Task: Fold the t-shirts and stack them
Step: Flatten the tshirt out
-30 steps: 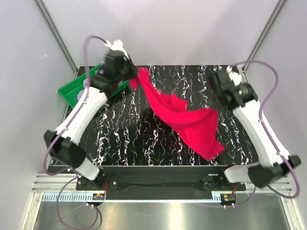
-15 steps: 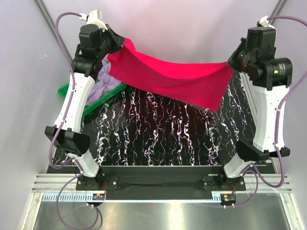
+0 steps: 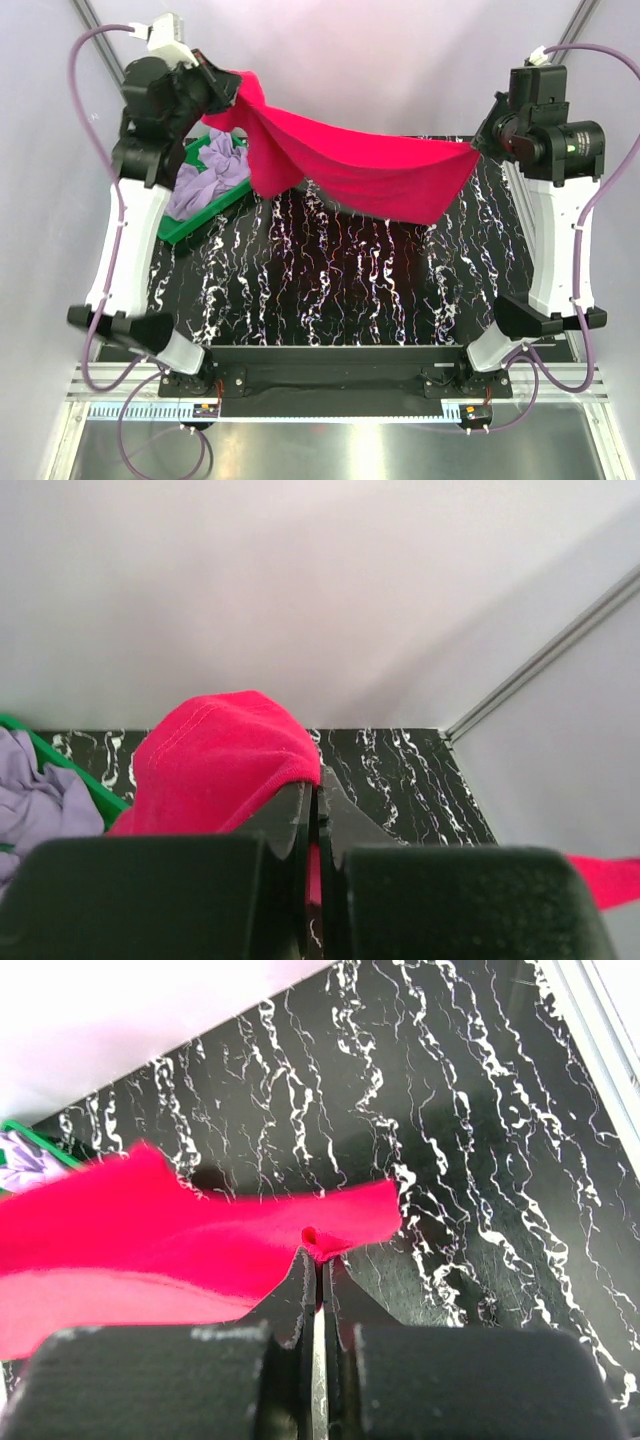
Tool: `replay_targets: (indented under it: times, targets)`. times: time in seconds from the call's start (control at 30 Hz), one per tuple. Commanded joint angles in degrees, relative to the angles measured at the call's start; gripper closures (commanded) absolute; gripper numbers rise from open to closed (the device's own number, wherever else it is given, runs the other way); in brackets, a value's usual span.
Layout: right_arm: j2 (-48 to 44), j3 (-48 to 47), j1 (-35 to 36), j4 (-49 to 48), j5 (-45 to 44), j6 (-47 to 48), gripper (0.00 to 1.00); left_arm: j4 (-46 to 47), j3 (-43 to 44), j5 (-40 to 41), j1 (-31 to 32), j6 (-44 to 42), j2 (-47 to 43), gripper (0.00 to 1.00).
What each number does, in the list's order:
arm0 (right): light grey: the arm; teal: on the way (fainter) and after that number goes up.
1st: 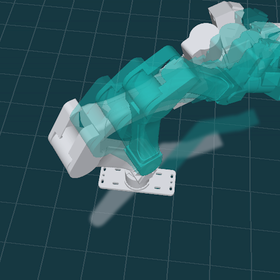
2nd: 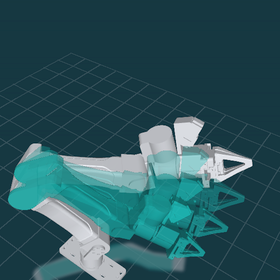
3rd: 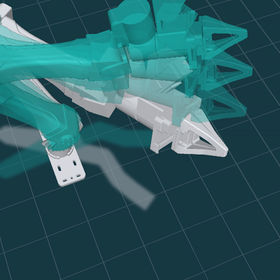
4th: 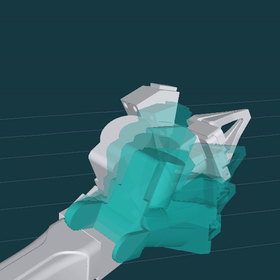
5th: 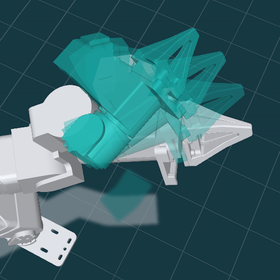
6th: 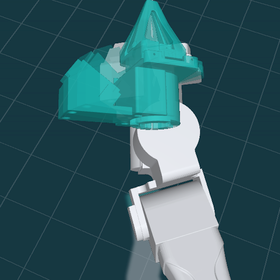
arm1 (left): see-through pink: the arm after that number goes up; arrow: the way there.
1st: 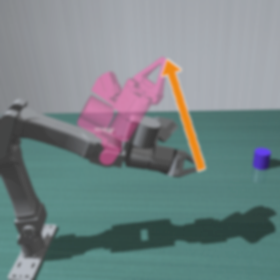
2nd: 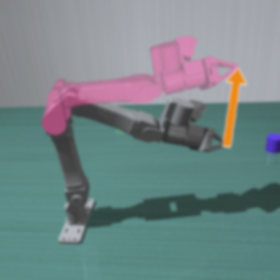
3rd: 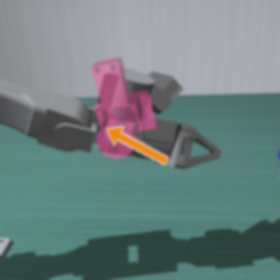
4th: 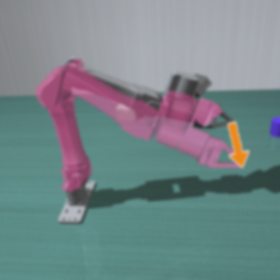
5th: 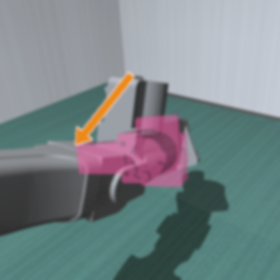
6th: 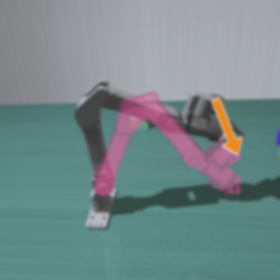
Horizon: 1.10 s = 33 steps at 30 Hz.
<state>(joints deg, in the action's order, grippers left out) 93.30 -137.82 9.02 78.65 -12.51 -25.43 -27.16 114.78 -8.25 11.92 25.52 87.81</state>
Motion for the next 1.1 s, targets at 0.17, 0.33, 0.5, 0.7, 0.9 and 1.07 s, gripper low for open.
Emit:
replay_targets:
  times: [0.17,0.33,0.5,0.7,0.9,1.07]
  targets:
    - [-5.40,-0.17,-0.49,8.36,1.17,1.08,1.00,4.30,-8.94,-1.51,-0.32,-4.77,-14.50,1.00]
    - [-8.92,2.02,-0.49,8.27,2.93,1.00,1.00,3.08,-11.07,1.65,-0.23,-7.23,-20.83,1.00]
    - [-11.20,5.01,-0.49,8.01,5.21,0.91,1.00,2.20,-11.51,2.63,-0.06,-7.15,-23.30,1.00]
    - [-11.56,5.37,-0.49,7.83,5.39,1.35,1.00,2.11,-12.13,2.54,-0.15,-7.41,-23.30,1.00]
    - [-11.56,6.42,-0.49,7.39,5.22,1.79,1.00,2.20,-11.69,2.62,0.47,-8.11,-22.07,1.00]
    - [-11.65,6.86,-0.49,7.22,4.78,2.66,1.00,2.11,-11.51,3.42,0.73,-8.99,-21.72,1.00]
